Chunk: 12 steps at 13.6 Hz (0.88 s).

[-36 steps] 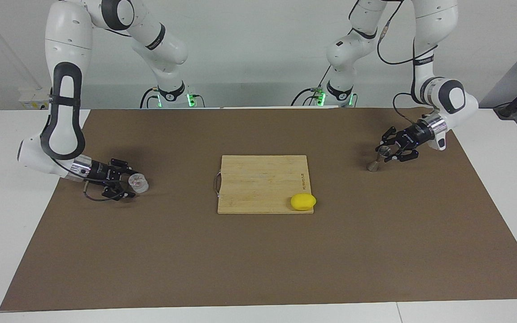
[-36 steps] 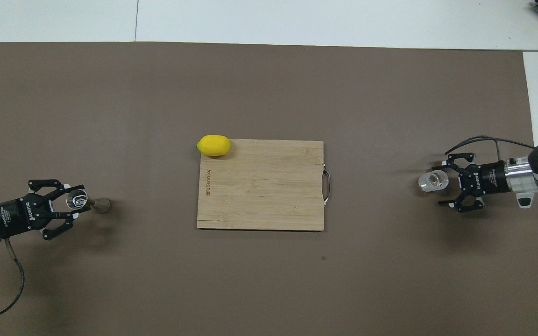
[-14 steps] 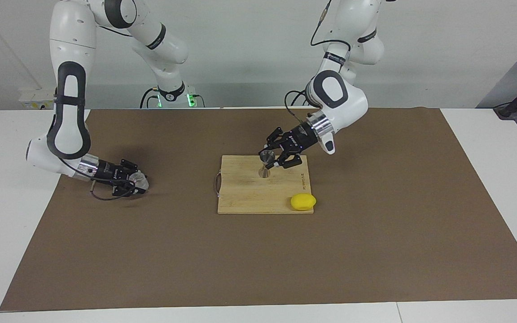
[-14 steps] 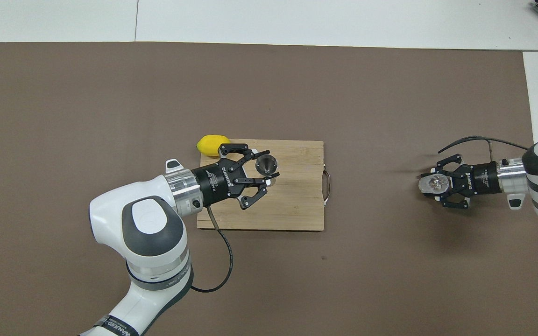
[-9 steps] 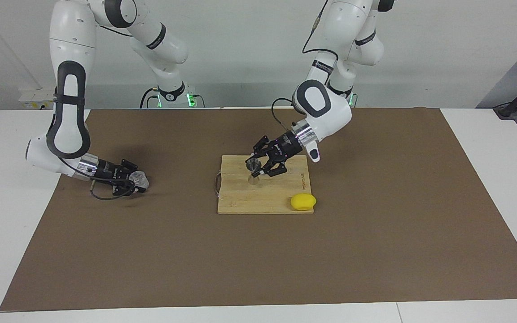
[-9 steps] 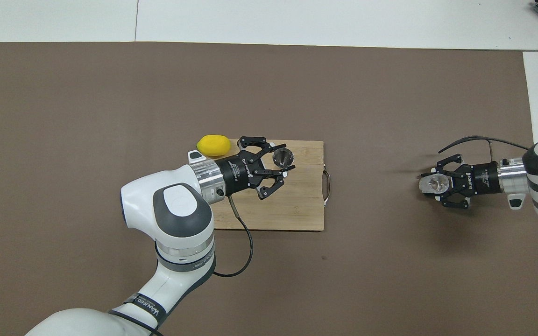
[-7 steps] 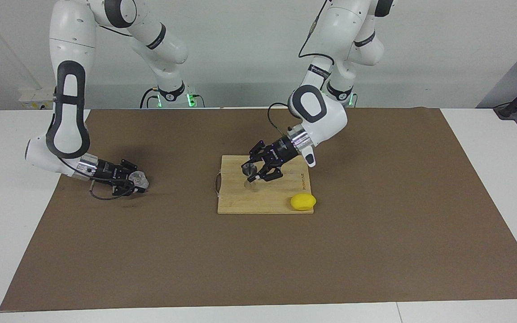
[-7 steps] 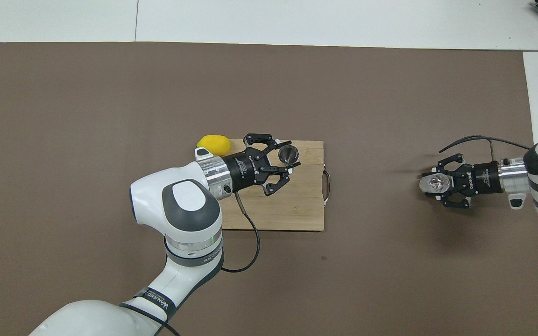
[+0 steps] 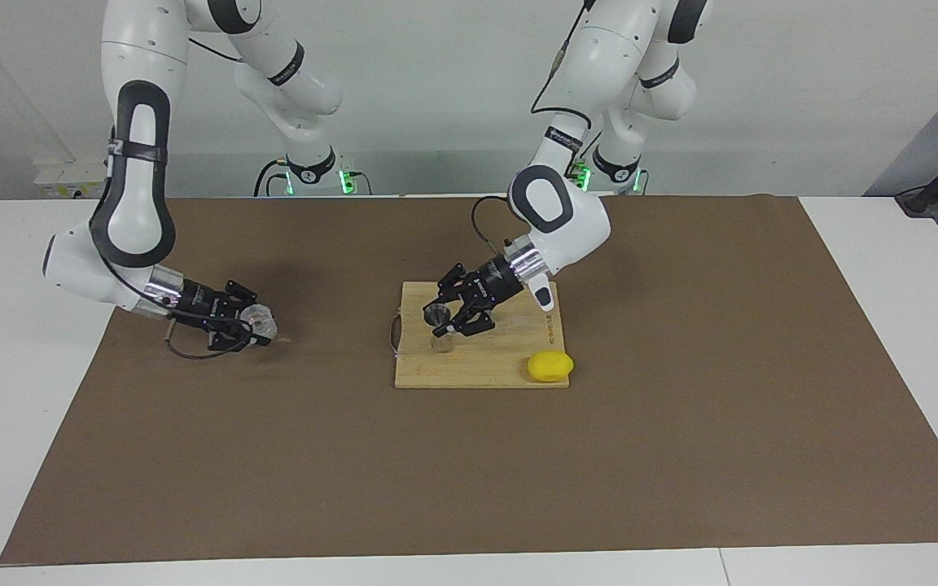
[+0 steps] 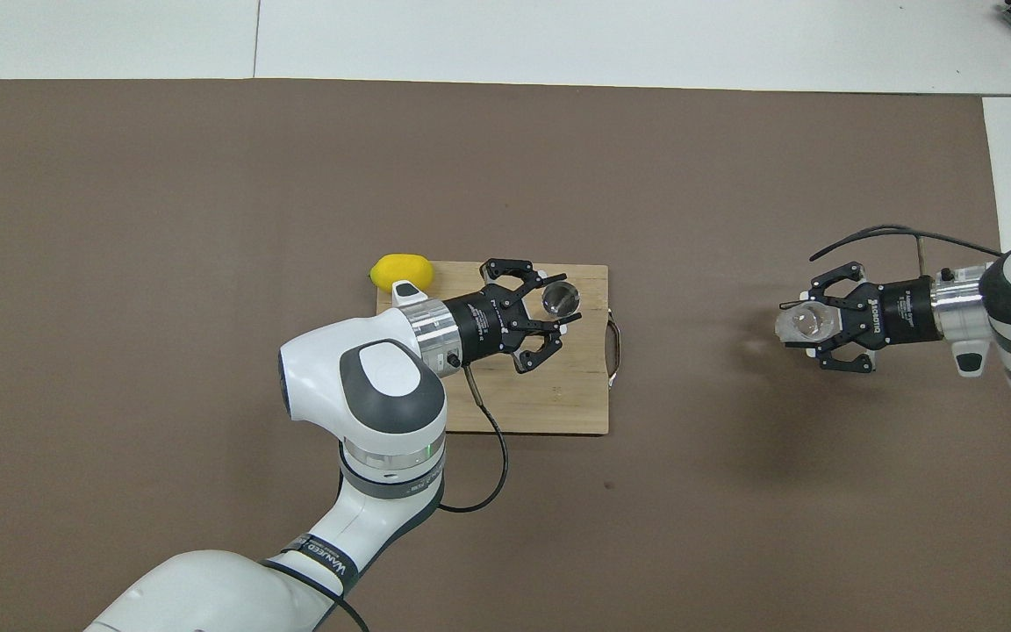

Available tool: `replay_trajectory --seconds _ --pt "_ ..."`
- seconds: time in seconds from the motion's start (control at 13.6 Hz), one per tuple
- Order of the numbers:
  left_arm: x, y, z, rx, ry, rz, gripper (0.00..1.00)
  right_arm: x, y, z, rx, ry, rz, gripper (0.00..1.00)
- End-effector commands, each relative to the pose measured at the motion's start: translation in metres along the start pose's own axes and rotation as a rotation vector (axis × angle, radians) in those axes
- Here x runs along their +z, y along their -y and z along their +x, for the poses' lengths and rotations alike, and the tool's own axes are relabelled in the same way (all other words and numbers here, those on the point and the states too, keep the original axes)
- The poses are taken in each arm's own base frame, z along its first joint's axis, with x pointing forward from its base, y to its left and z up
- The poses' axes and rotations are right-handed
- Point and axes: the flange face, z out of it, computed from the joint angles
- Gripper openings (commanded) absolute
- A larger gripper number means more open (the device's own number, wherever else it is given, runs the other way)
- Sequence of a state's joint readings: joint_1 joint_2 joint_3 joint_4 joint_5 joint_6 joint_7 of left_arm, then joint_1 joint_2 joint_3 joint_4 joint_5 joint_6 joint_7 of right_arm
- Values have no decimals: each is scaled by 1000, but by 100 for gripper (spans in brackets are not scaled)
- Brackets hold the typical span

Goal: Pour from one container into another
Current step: 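Lift the clear glass with the right gripper toward the metal cup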

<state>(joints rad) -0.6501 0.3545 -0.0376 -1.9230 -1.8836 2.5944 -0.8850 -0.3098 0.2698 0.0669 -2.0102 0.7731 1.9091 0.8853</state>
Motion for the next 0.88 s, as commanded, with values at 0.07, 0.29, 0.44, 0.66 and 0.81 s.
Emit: replay_trajectory --seconds 0.07,0.29,0.44,0.66,0.81 --pt "8 9 1 2 -7 -11 0 3 6 -60 66 -27 15 0" --pt "6 11 5 -25 -3 -18 65 15 18 -102 76 -75 -8 0" --pt "5 11 7 -32 -4 -20 100 27 21 -121 81 -116 -32 0" --pt "5 11 7 -32 -5 -21 100 41 24 -150 73 -156 -16 0" --pt "4 10 5 -25 -4 -18 100 52 23 -163 74 -171 -34 0"
